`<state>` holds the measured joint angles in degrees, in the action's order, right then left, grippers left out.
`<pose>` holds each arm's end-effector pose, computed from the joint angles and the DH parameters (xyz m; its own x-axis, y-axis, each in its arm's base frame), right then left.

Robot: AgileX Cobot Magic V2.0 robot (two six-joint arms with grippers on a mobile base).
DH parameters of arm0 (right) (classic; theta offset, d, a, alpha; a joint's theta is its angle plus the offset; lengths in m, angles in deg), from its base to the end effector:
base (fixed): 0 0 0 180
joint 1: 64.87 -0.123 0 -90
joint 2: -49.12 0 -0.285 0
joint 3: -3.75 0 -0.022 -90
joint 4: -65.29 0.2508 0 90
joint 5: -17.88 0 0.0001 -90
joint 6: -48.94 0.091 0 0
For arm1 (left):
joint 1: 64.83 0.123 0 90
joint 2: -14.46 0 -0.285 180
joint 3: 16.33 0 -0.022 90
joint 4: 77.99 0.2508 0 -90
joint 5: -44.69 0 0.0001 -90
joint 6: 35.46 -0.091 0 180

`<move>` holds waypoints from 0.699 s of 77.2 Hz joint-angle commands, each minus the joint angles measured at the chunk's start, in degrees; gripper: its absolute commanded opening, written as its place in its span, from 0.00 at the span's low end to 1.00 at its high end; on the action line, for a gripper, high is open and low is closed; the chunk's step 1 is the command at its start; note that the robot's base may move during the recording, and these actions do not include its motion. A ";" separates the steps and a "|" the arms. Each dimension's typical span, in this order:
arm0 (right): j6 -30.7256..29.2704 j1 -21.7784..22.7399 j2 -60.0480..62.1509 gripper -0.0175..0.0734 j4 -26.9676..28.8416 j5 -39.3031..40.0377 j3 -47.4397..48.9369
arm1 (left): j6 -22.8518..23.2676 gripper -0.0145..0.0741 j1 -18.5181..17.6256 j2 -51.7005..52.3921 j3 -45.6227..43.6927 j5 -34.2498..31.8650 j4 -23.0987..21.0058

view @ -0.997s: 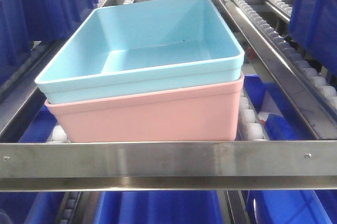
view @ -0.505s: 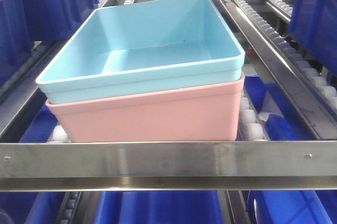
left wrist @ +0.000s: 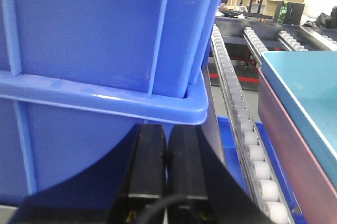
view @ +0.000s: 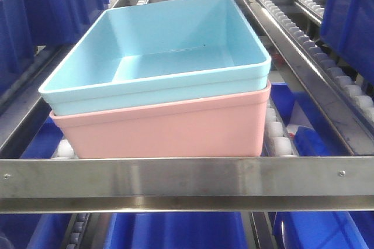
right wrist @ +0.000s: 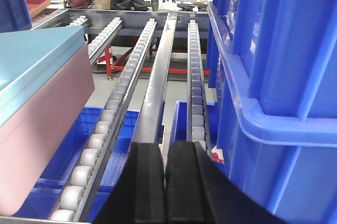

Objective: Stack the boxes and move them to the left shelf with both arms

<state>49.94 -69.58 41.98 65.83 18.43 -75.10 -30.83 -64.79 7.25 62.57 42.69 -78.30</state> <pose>0.0564 0.0046 0.2050 0.0770 0.0333 -0.9965 -0.0841 0.9961 0.0268 0.0565 0.0001 0.2070 0.1023 -0.0860 -0.9910 0.0080 0.9963 -0.0857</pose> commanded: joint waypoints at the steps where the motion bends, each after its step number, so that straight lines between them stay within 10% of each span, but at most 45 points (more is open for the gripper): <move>1: -0.19 0.39 1.03 0.25 -0.07 4.98 1.28 | -1.15 0.16 -0.73 1.04 -0.23 -5.44 -0.84; 54: -0.19 0.39 1.03 0.25 -0.07 4.98 1.28 | -1.14 0.16 -2.56 1.04 -0.23 -5.49 -0.61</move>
<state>49.94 -69.58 41.98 65.83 18.43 -75.10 -31.81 -67.01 7.29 62.57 42.69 -78.54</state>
